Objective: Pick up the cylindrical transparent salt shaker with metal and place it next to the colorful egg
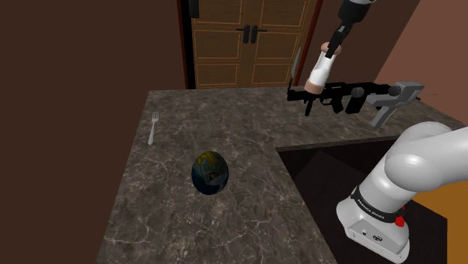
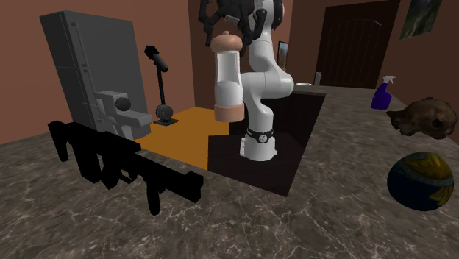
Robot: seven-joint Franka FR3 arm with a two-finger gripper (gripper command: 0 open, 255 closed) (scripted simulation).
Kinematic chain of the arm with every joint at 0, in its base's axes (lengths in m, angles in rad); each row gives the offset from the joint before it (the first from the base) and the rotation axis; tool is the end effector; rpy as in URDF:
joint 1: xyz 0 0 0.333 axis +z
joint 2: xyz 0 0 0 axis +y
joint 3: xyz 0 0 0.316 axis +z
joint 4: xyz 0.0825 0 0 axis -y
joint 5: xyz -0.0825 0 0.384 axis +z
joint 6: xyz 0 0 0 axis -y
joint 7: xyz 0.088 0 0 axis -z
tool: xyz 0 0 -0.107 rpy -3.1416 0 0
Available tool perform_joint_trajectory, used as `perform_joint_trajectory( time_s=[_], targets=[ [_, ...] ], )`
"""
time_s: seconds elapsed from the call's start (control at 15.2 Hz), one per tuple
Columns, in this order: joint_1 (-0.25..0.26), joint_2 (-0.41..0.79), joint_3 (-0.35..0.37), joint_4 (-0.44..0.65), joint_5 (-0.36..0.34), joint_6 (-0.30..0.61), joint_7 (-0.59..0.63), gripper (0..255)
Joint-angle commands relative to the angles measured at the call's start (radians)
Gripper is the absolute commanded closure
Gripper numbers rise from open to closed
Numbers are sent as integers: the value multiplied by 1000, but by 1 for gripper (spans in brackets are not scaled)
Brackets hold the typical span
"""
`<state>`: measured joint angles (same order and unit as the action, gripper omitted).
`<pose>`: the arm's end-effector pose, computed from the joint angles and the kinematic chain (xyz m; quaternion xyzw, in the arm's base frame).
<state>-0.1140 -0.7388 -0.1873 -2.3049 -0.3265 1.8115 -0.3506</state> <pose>0.3189 -0.1477 0.6198 0.9862 0.0606 0.0826 0.1299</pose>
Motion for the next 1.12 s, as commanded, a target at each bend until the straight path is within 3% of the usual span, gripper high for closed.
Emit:
perform_joint_trajectory(
  time_s=[0.0, 0.2, 1.06],
  targets=[
    [2, 7, 4, 34, 5, -27, -5, 255],
    [3, 17, 8, 75, 10, -58, -12, 255],
    [84, 127, 283, 157, 121, -105, 291, 255]
  ],
)
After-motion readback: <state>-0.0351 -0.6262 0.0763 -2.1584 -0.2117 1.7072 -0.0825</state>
